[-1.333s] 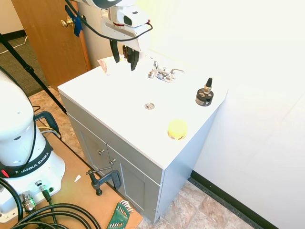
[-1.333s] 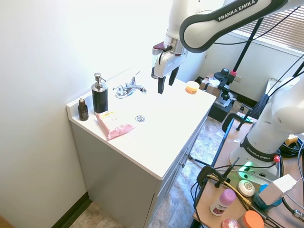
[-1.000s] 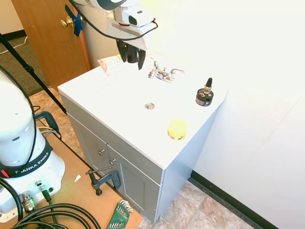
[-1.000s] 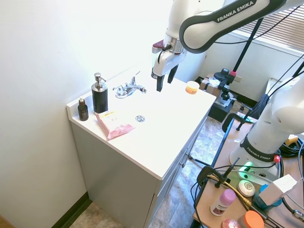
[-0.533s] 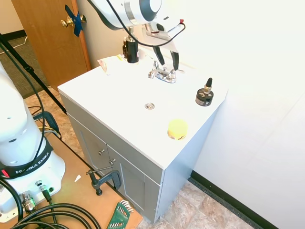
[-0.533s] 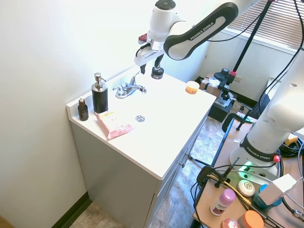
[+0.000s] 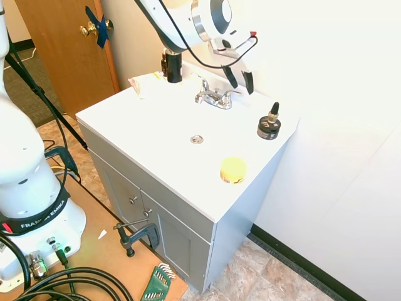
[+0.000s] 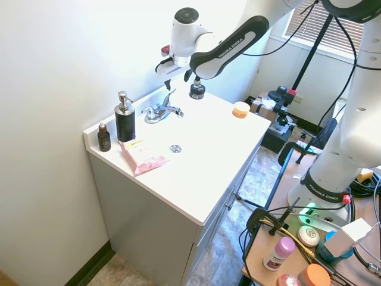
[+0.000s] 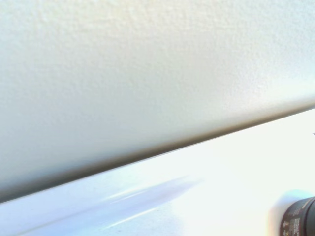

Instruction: Turn on the cold water

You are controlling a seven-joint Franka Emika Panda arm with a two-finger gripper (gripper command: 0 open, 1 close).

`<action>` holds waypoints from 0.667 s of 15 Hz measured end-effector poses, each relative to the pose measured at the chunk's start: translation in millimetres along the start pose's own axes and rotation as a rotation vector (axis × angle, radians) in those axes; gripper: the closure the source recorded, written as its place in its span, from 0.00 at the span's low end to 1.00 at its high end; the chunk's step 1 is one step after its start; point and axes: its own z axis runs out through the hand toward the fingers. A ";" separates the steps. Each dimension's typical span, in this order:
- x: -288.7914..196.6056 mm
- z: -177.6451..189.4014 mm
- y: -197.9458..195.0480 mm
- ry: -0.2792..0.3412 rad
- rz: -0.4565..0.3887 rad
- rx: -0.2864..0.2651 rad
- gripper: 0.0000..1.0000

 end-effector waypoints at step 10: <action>-32.8 -17.4 63.8 -0.191 -0.071 -0.044 0.00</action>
